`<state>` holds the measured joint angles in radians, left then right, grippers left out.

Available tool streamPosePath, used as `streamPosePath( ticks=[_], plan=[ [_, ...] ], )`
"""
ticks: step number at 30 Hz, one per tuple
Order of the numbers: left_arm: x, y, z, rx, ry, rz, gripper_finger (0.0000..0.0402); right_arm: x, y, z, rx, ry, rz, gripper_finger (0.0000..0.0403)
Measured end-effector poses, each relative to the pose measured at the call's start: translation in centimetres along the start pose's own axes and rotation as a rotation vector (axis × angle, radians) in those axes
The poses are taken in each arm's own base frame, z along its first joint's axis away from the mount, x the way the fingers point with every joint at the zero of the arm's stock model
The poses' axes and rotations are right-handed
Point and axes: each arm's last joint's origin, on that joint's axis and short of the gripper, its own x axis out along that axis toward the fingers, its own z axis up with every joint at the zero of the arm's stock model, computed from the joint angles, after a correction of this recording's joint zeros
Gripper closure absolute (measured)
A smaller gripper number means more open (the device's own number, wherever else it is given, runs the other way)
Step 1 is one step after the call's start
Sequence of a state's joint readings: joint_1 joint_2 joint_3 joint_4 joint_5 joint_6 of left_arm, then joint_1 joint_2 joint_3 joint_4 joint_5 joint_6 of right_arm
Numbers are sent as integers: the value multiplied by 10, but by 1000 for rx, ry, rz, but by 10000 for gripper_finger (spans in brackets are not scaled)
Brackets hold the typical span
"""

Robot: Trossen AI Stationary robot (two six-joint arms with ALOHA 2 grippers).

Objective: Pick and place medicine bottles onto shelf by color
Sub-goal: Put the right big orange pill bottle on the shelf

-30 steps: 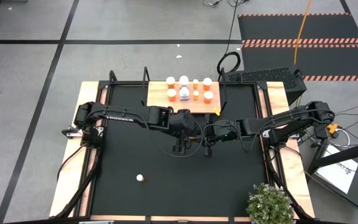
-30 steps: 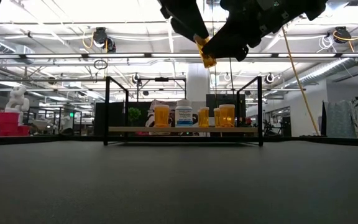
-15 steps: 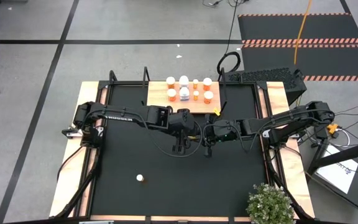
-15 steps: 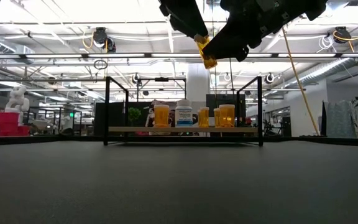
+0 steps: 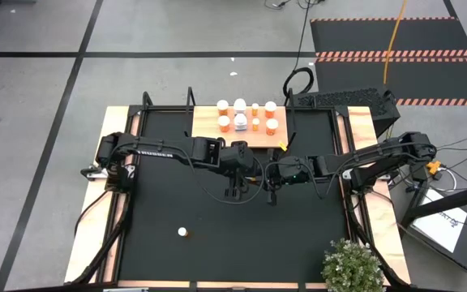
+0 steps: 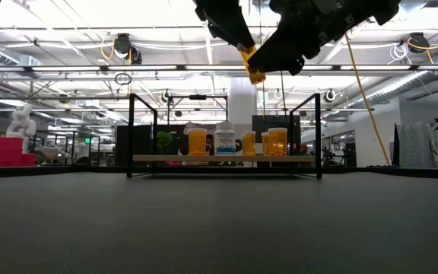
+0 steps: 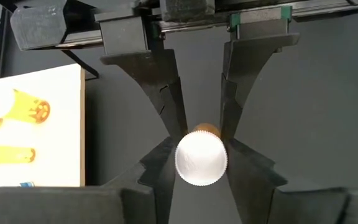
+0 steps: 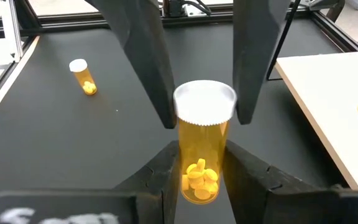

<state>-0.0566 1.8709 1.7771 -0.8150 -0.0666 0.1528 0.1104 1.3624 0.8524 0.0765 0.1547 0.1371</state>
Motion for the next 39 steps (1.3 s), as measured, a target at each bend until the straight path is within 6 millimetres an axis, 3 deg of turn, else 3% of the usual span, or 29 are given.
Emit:
streamPosePath(
  ticks=[17, 20, 31, 39],
  plan=[
    [0, 0, 0, 6, 4, -1, 272, 0, 0, 0, -6, -1, 0, 297],
    [0, 0, -2, 9, 19, -6, 272, 0, 0, 0, -1, 0, 0, 274],
    [-1, 1, -8, 10, 85, -3, 273, -6, 0, 2, 7, -3, -2, 126],
    [-18, 30, -20, -26, 150, 41, 273, -40, -7, 2, -12, 74, -69, 107]
  ],
)
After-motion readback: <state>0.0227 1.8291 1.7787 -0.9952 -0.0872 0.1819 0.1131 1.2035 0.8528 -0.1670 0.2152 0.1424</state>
